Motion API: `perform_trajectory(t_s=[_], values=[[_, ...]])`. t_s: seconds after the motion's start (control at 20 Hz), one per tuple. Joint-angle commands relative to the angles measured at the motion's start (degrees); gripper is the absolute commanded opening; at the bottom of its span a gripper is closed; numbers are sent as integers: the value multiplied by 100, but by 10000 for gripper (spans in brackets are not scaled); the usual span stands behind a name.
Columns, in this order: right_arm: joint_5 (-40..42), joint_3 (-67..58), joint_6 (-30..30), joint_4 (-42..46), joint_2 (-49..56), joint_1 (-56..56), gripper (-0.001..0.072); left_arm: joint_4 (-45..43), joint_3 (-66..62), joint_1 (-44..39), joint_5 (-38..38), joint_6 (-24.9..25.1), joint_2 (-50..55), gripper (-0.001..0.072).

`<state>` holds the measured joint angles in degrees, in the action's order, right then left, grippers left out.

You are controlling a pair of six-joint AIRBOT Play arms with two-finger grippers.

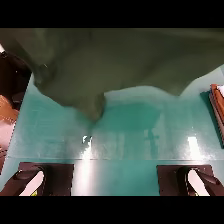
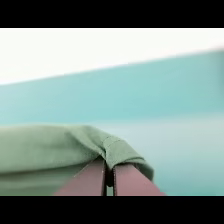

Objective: Fold the shirts.

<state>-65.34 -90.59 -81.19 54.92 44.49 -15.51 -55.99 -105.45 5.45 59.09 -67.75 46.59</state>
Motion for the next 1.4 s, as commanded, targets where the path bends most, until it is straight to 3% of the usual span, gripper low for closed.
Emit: perform_trajectory(t_s=[0.0, 0.25, 0.4, 0.55, 0.7, 0.9, 1.2, 1.25, 1.3, 1.35], values=[[-483, -1224, 72, 61, -201, -975, 17, -96, -1443, 4, -131, -361, -66, 32], [-1010, -2288, 66, 50, 20, -1554, 17, -107, -1915, 4, -275, -643, -63, 31], [-1648, -2728, -142, -151, 566, -1473, 16, -125, -1182, 4, -264, -772, -57, 32], [-2079, -2247, -315, -256, 1123, -739, 16, -109, 39, 4, 13, -1029, 173, 32], [-2273, -1147, -448, 243, 1825, 549, 16, -15, 1141, 2, 564, -1029, 717, 32], [-1786, 114, -540, 1381, 2977, 1773, 16, -70, 2315, -13, 688, -968, 1764, 32], [-120, 378, -533, 846, 4583, 1886, 29, -66, 2557, -11, -542, -894, 3578, 45], [2, 378, -533, 505, 4728, 1823, 243, -66, 2555, 0, -509, -907, 3705, 287], [28, 378, -531, 153, 4826, 1722, 520, -146, 2557, 9, -442, -1036, 3753, 569], [-42, 380, -481, -168, 4874, 1593, 603, -216, 2549, 44, -313, -1110, 3742, 619]])
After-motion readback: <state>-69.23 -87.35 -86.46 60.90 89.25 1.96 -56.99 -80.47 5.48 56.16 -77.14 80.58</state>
